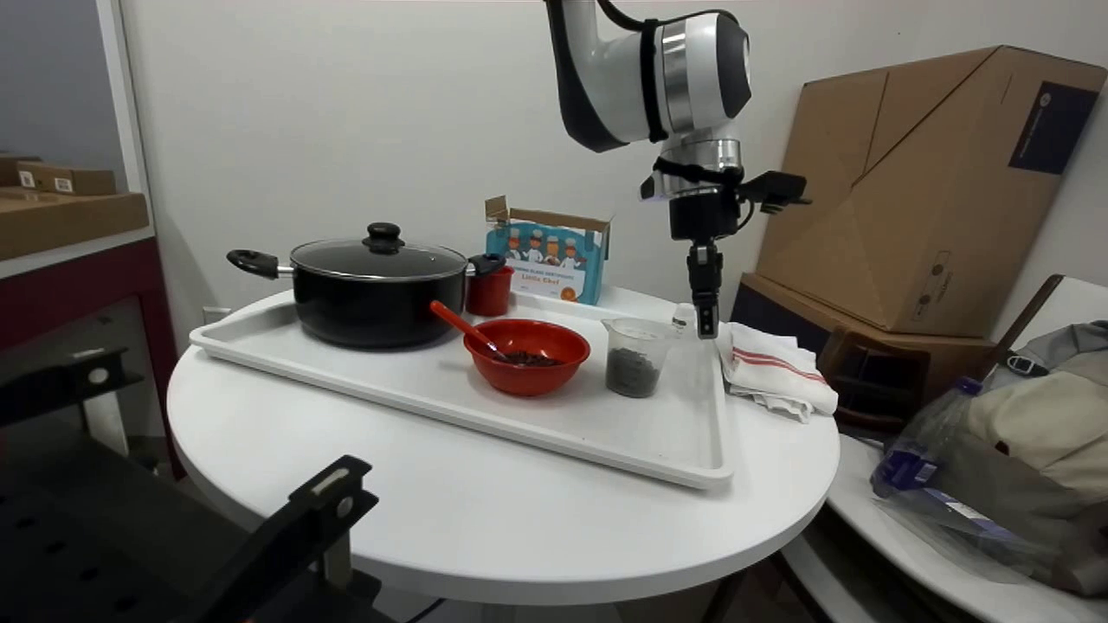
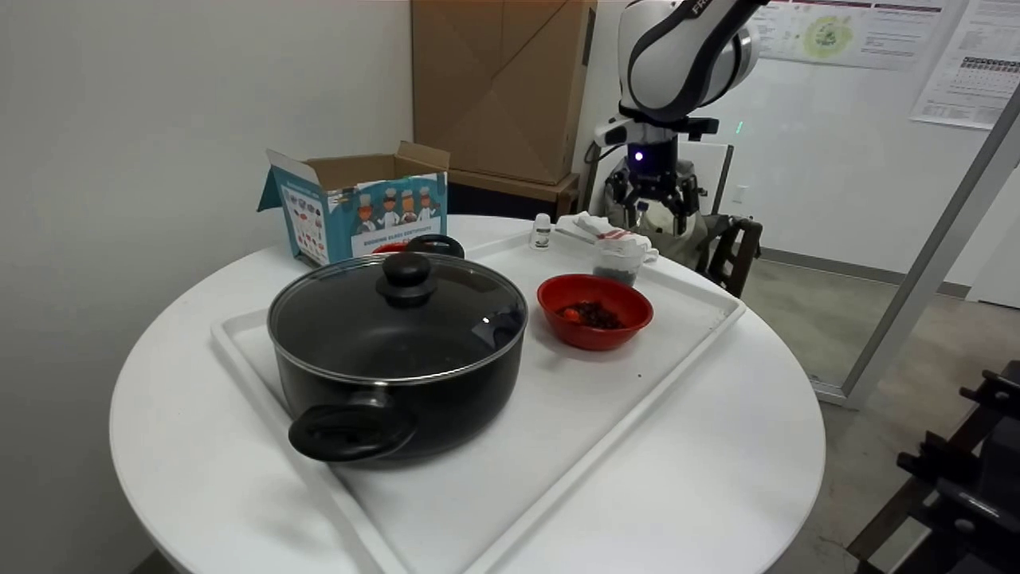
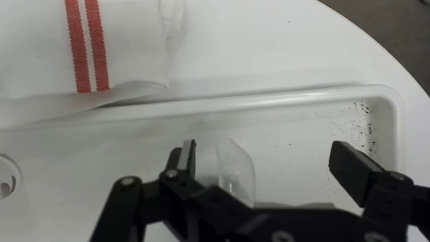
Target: Pour some of the contents of the clear jar into the red bowl
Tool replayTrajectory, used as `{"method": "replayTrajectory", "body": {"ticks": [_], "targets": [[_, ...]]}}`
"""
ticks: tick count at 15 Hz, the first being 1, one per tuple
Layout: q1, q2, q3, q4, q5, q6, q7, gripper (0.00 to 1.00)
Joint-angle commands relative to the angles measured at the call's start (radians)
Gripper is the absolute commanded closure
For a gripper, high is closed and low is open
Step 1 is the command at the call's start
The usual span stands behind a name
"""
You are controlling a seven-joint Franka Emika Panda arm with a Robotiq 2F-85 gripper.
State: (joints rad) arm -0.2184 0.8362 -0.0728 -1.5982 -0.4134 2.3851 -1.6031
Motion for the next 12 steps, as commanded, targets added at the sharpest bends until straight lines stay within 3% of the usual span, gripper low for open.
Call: {"method": "replayTrajectory", "body": {"ticks": [1, 4, 5, 6, 8, 12], "targets": [[0.004, 0.059, 0.007, 0.076, 0.022, -0.004, -0.014, 0.00], [0.010, 0.087, 0.012, 0.105, 0.023, -0.010, -0.015, 0.00], [0.014, 0.096, 0.012, 0.113, 0.023, -0.013, -0.013, 0.05], [0.015, 0.103, 0.015, 0.120, 0.026, -0.018, -0.015, 0.28], [0.019, 0.109, 0.018, 0.129, 0.028, -0.025, -0.013, 0.32], [0.028, 0.101, 0.017, 0.130, 0.027, -0.033, -0.011, 0.61]]}}
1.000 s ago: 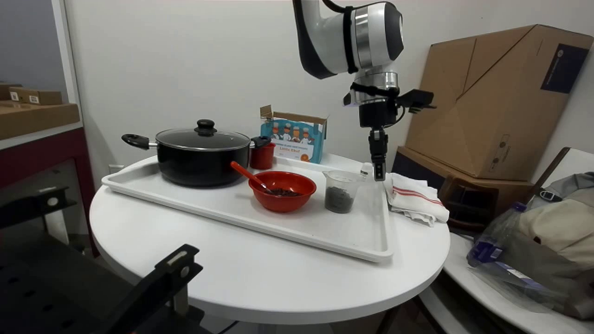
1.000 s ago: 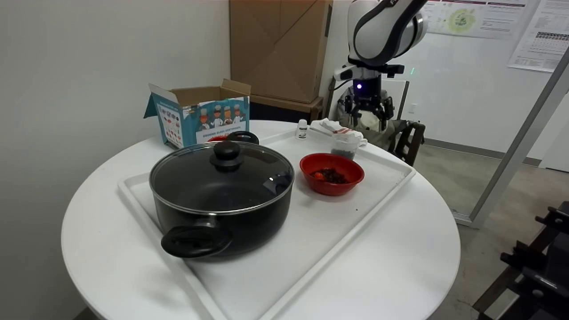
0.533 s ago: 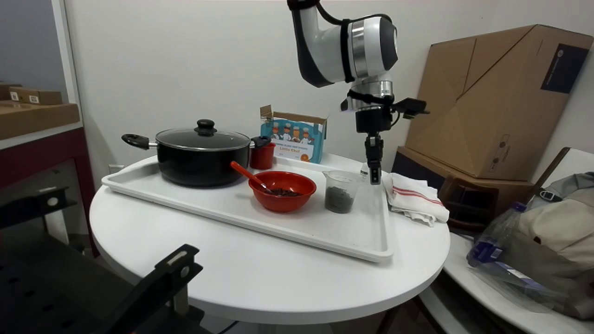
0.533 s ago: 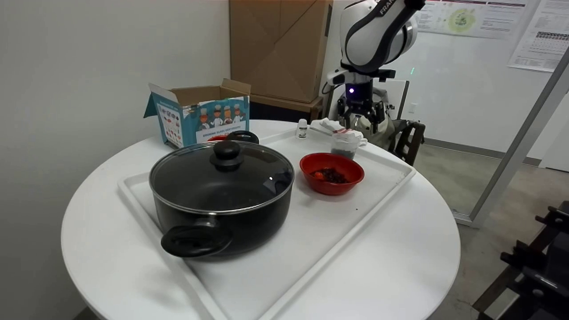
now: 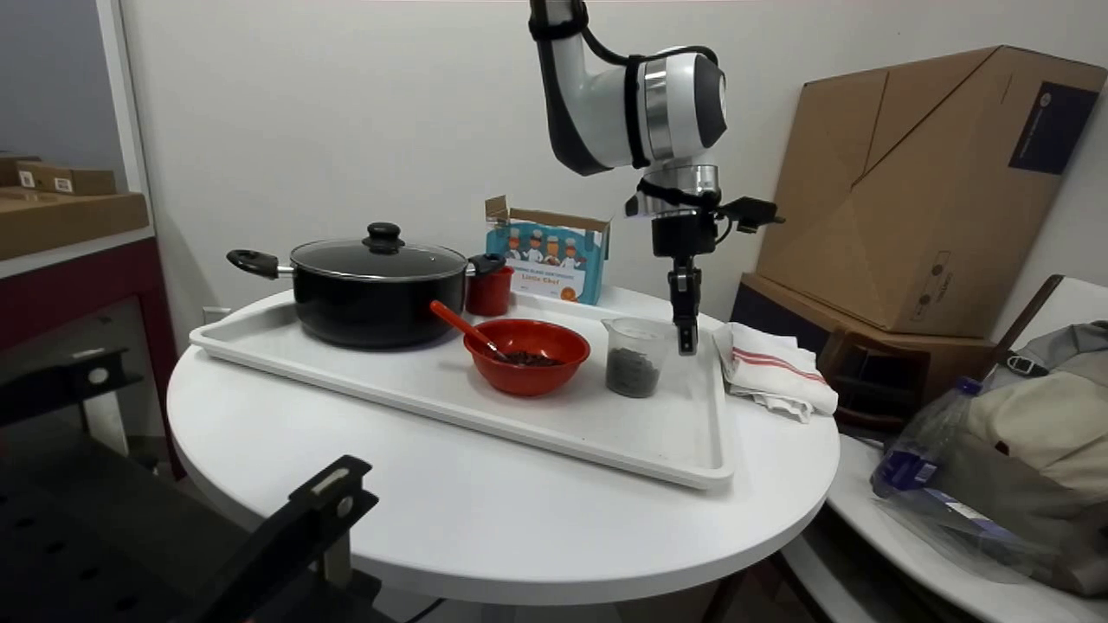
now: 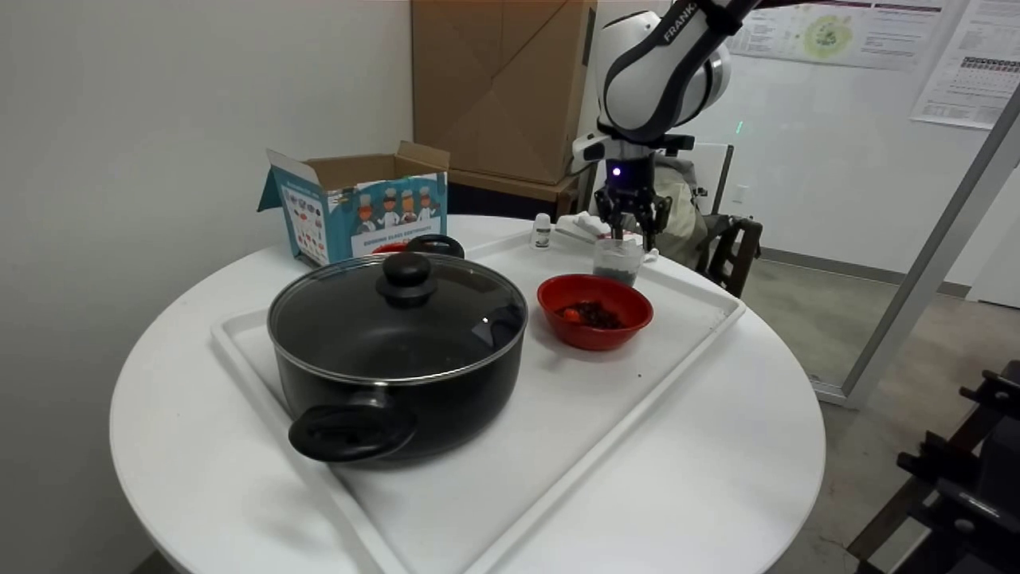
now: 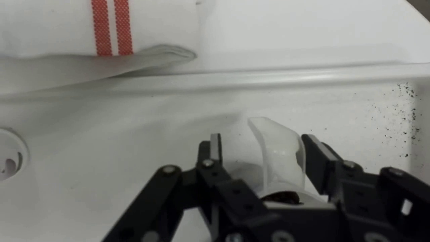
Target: Pour some of the contents of the clear jar into the red bowl
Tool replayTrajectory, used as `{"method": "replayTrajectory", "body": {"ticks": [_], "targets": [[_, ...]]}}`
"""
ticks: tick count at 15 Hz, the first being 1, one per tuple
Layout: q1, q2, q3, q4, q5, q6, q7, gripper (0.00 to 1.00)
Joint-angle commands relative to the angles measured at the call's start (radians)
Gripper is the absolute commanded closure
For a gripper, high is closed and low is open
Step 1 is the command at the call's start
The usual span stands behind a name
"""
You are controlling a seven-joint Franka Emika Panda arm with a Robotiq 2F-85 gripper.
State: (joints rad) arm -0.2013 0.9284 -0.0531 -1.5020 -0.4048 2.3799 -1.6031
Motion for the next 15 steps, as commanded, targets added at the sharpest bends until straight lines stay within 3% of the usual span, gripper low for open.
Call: {"method": "replayTrajectory", "body": {"ticks": [1, 4, 11, 15], "targets": [[0.014, 0.003, -0.004, 0.028, 0.016, -0.026, -0.010, 0.69], [0.027, -0.019, -0.005, 0.009, 0.007, -0.028, -0.011, 0.91], [0.076, -0.097, -0.008, -0.041, -0.005, -0.145, 0.011, 0.88], [0.183, -0.197, -0.109, -0.078, -0.164, -0.168, 0.157, 0.88]]}}
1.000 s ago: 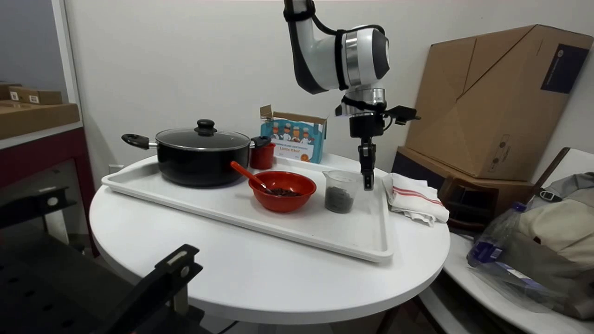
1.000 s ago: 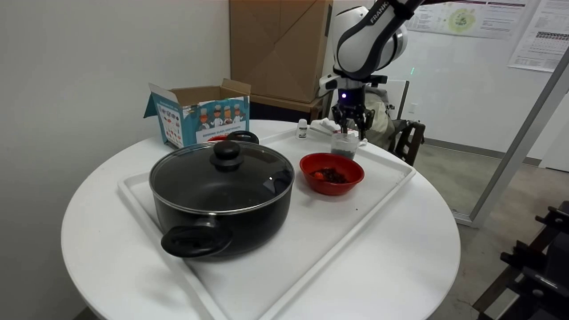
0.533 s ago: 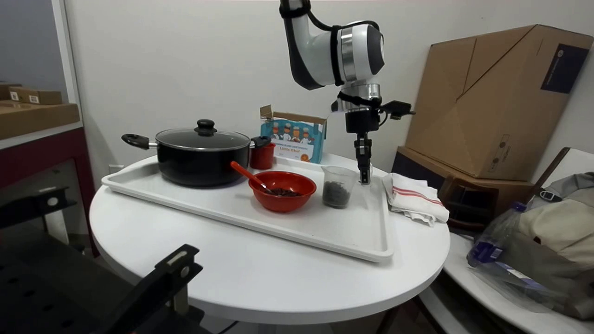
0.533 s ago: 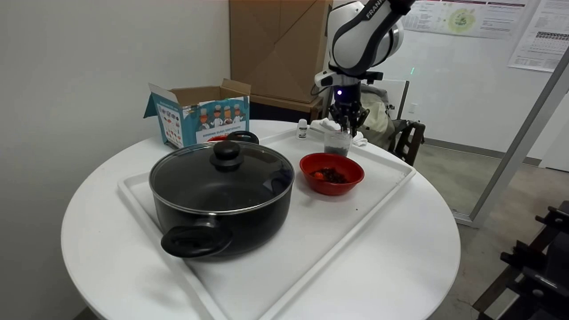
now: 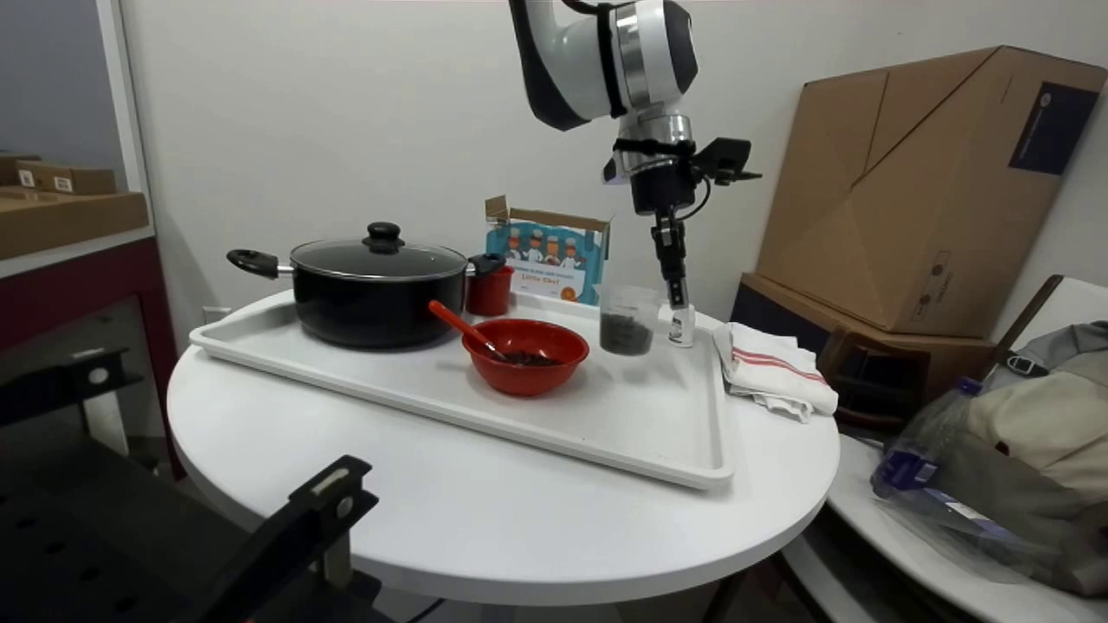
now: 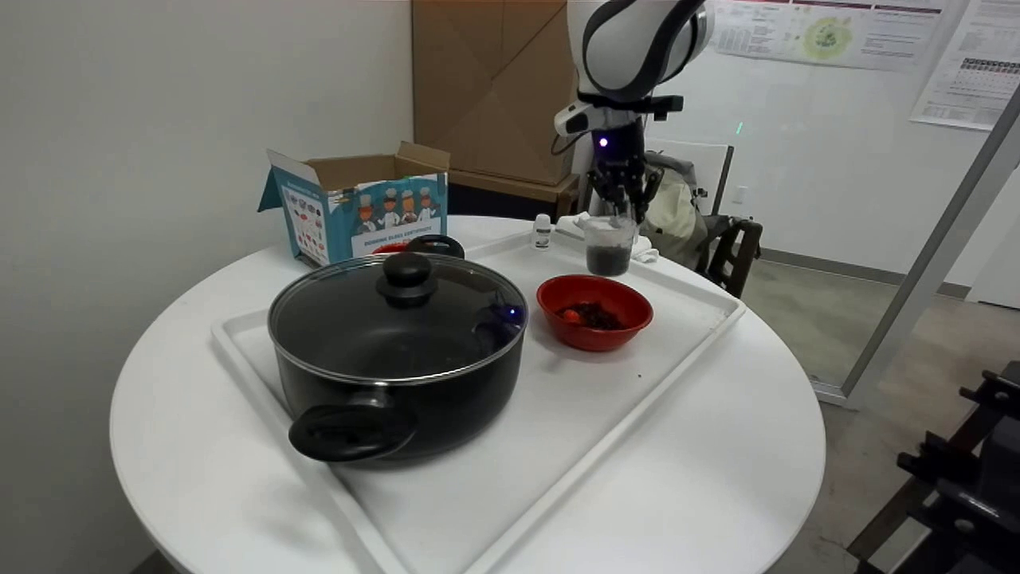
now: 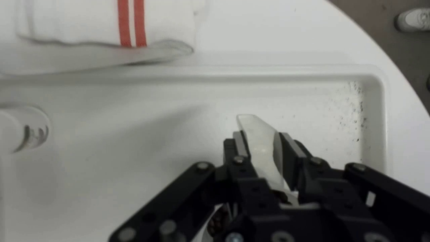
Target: Pour some of the contents of the clear jar into the red bowl
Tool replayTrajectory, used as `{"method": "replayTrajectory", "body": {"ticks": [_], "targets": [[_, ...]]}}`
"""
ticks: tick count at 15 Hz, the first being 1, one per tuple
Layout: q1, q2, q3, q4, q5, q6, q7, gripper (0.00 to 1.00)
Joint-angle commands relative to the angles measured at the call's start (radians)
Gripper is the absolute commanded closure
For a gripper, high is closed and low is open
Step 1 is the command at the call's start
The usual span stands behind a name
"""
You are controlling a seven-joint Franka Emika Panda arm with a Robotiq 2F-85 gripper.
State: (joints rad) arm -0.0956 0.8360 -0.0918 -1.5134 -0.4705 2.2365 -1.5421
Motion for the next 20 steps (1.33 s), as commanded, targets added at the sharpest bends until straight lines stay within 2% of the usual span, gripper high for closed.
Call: {"method": "replayTrajectory", "body": {"ticks": [1, 4, 7, 11, 16, 20], "targets": [[0.106, -0.136, -0.090, -0.080, -0.149, -0.031, 0.134, 0.88], [0.188, -0.224, -0.113, -0.140, -0.341, -0.061, 0.269, 0.88], [0.244, -0.293, -0.061, -0.235, -0.511, -0.126, 0.418, 0.88], [0.293, -0.322, 0.030, -0.363, -0.658, -0.230, 0.624, 0.88], [0.315, -0.309, 0.117, -0.482, -0.830, -0.337, 0.848, 0.88], [0.317, -0.293, 0.146, -0.549, -0.989, -0.415, 0.995, 0.88]]}}
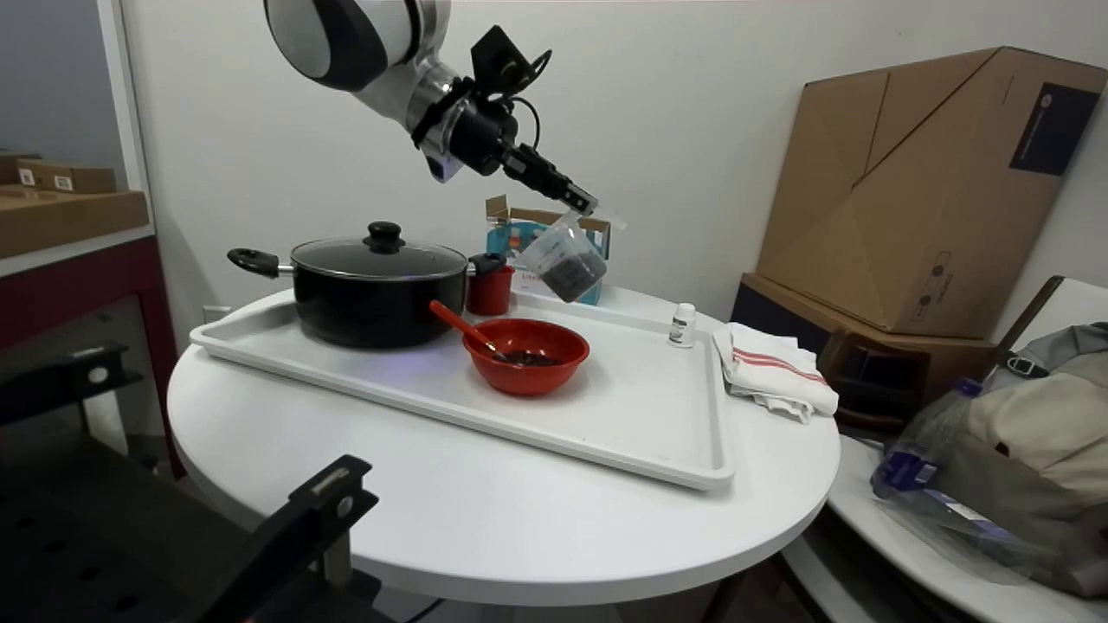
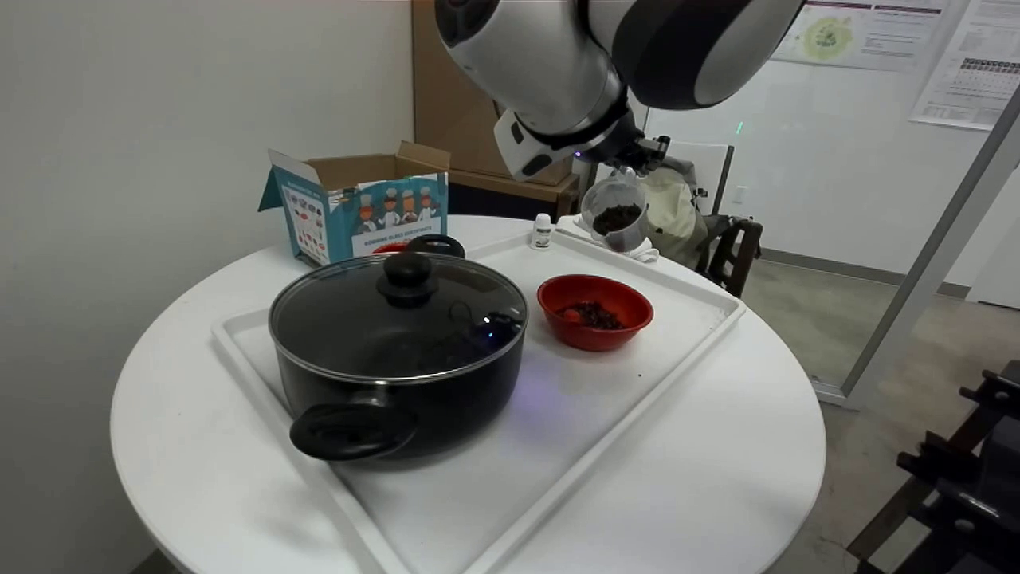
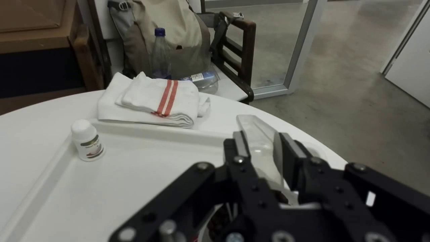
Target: Pour some of the contents of the clear jar into the red bowl
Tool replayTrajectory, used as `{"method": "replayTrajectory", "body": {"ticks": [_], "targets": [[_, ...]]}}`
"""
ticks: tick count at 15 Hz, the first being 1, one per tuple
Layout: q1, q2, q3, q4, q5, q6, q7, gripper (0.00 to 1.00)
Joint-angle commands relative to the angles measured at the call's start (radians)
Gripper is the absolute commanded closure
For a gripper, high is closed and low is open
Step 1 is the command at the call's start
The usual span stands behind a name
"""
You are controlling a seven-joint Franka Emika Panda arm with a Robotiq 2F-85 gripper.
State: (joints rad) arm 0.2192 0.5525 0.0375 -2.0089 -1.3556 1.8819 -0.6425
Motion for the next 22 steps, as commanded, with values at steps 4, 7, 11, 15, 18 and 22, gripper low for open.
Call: {"method": "replayTrajectory", "body": {"ticks": [4, 7, 11, 15, 18, 22], "targets": [[-0.004, 0.019, 0.032, -0.089, -0.207, -0.136, 0.188, 0.88], [-0.004, 0.047, 0.037, -0.106, -0.268, -0.190, 0.228, 0.88], [0.001, 0.094, 0.036, -0.117, -0.374, -0.261, 0.275, 0.88], [0.000, 0.133, 0.039, -0.115, -0.445, -0.320, 0.306, 0.88], [0.001, 0.152, 0.042, -0.113, -0.481, -0.352, 0.321, 0.88], [0.005, 0.172, 0.044, -0.111, -0.533, -0.395, 0.333, 0.88]]}}
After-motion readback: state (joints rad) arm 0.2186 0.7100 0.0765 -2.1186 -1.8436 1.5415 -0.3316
